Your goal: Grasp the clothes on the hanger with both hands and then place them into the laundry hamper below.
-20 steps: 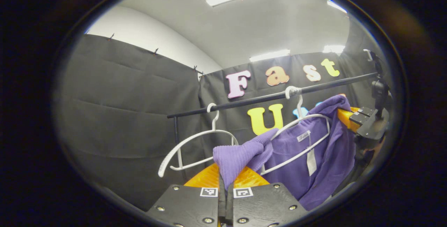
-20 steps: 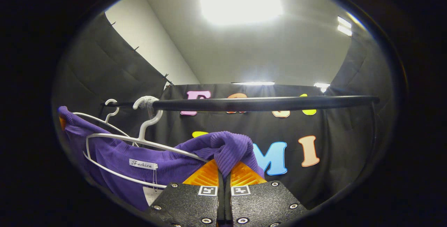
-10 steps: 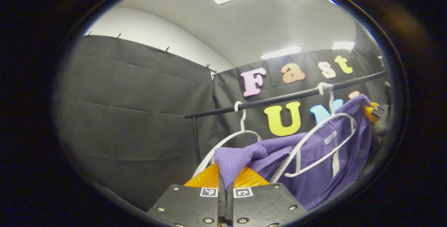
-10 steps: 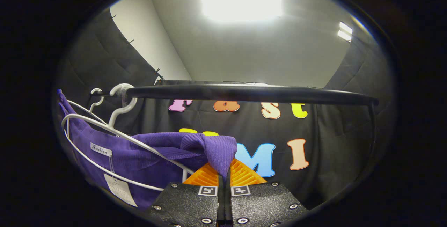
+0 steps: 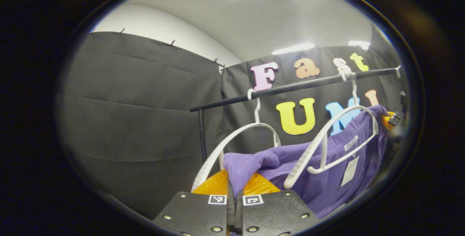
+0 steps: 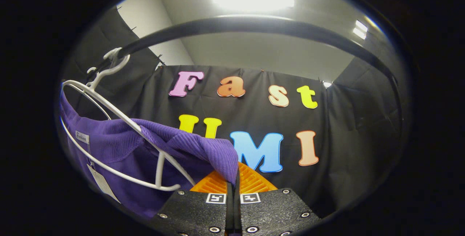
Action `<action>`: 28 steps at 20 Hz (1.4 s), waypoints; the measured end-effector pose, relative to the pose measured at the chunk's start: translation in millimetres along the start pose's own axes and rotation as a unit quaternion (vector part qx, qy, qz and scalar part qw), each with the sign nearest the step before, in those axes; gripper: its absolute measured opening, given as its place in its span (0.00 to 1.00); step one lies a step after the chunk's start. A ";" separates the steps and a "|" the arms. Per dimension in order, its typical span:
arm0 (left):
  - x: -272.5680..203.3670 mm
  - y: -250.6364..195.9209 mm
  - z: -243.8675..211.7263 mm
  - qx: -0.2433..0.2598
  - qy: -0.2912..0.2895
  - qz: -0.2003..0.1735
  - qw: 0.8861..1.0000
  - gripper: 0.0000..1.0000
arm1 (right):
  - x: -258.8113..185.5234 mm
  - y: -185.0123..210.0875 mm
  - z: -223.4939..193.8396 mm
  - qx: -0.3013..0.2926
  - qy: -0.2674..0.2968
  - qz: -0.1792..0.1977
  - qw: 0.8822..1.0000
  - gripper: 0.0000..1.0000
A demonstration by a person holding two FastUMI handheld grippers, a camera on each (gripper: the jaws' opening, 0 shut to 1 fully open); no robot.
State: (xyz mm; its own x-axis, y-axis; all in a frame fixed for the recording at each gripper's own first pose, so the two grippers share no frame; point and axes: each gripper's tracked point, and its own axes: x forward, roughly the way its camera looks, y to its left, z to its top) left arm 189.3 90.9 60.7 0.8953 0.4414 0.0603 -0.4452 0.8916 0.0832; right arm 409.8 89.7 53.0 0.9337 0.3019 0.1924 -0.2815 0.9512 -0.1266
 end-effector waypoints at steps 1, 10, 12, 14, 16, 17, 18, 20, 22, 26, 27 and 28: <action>0.5 -1.4 -1.2 0.000 -0.001 -0.003 1.000 0.01 | 1.1 -1.5 -8.8 0.005 0.012 -0.003 1.000 0.00; 10.5 -23.8 -41.0 0.000 0.029 -0.019 0.999 0.01 | -1.2 -3.7 -77.3 0.039 0.096 0.006 0.995 0.00; 1.6 -22.8 -47.0 0.000 0.034 -0.021 0.999 0.01 | -10.5 -0.9 -87.8 0.038 0.109 0.010 0.993 0.00; -9.5 -24.1 -53.3 0.002 0.038 -0.025 0.999 0.01 | -21.4 1.0 -100.0 0.035 0.121 0.014 0.992 0.00; -19.6 -26.0 -58.8 0.002 0.042 -0.032 0.999 0.01 | -34.3 3.8 -110.2 0.033 0.133 0.019 0.990 0.00; -24.7 -28.4 -61.2 0.000 0.044 -0.036 0.998 0.01 | -41.3 4.9 -113.5 0.033 0.138 0.021 0.990 0.00; -28.9 -31.0 -64.6 0.000 0.047 -0.040 0.998 0.01 | -49.4 6.0 -116.2 0.033 0.143 0.022 0.989 0.00; -35.2 -36.3 -67.9 -0.001 0.049 -0.050 0.998 0.01 | -64.7 9.6 -118.7 0.035 0.151 0.025 0.988 0.00; -43.9 -41.4 -69.7 -0.005 0.051 -0.063 0.997 0.00 | -83.8 13.0 -114.9 0.038 0.154 0.028 0.987 0.00; -67.6 -48.0 -63.9 -0.018 0.049 -0.099 0.994 0.01 | -123.9 28.2 -95.7 0.042 0.155 0.036 0.986 0.00; -72.4 -50.6 -59.9 -0.020 0.046 -0.112 0.992 0.01 | -133.3 32.0 -87.9 0.041 0.150 0.037 0.987 0.00; -78.0 -50.6 -54.8 -0.021 0.042 -0.122 0.991 0.01 | -142.9 36.8 -80.5 0.041 0.147 0.039 0.988 0.00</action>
State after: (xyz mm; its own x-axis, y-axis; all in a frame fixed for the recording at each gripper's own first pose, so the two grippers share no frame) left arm 142.9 16.9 -2.8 0.9753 0.2170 -0.0404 -0.2153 0.9756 0.0437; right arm 283.8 76.4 -57.5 0.9291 0.3542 -0.1062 -0.3605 0.9315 -0.0475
